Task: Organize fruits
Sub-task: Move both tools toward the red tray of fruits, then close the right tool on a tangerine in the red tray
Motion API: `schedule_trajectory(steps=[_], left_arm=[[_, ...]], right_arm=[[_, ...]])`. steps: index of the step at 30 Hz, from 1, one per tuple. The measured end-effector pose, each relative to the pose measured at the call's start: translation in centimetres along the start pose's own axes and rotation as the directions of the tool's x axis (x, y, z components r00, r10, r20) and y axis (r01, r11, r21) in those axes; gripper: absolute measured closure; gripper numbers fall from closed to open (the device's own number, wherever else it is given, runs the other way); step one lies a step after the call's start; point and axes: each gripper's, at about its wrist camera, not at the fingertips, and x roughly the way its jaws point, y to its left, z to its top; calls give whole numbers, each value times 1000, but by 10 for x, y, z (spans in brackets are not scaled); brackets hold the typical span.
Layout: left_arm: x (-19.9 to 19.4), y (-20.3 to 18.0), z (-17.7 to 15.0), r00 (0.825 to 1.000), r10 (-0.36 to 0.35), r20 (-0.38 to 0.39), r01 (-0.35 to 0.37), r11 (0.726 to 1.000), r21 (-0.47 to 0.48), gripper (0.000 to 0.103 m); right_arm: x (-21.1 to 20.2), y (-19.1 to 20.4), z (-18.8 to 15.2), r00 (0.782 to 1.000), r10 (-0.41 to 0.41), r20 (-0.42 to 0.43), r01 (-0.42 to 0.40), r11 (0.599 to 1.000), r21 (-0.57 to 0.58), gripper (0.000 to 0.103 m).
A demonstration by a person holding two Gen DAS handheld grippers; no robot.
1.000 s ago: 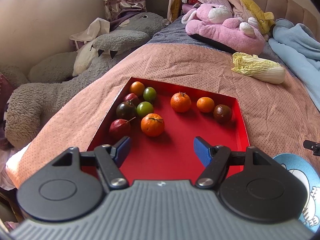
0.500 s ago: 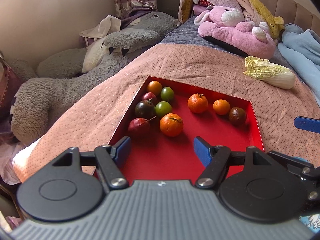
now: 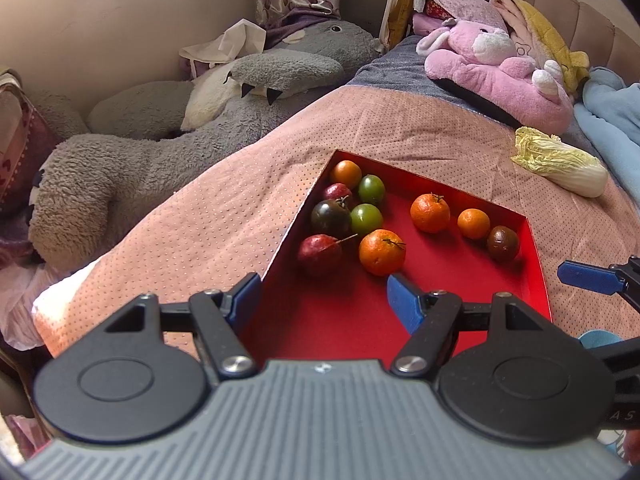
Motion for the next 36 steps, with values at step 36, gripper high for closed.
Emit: schedule_trajectory(steps=[36], left_arm=[[13,0,-2,998,1,-55,0,1000,22,32]], right_arm=[[63,4,47,998,51,-42,-47,995,93,39]])
